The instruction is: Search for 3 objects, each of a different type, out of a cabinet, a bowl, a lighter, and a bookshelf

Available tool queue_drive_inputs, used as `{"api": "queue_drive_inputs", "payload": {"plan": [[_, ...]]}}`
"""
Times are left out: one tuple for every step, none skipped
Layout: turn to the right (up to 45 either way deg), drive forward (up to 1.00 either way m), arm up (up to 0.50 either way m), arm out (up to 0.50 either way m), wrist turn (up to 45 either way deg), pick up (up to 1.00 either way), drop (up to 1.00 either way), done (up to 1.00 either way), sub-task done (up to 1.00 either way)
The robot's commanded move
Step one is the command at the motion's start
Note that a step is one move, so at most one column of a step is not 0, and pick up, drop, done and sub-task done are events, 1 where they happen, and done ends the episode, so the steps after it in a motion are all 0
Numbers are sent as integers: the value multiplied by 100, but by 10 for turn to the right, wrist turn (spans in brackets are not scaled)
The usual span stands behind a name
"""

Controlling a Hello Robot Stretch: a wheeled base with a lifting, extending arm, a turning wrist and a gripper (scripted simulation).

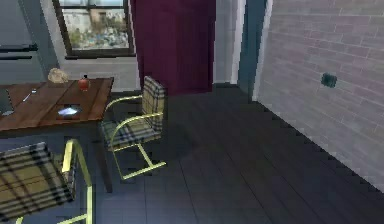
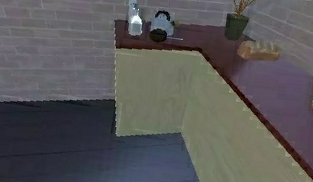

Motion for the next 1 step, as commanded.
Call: {"api": "queue_drive_inputs", "payload": {"plan": [[150,0,0,0,0,0,0,0,0]]}}
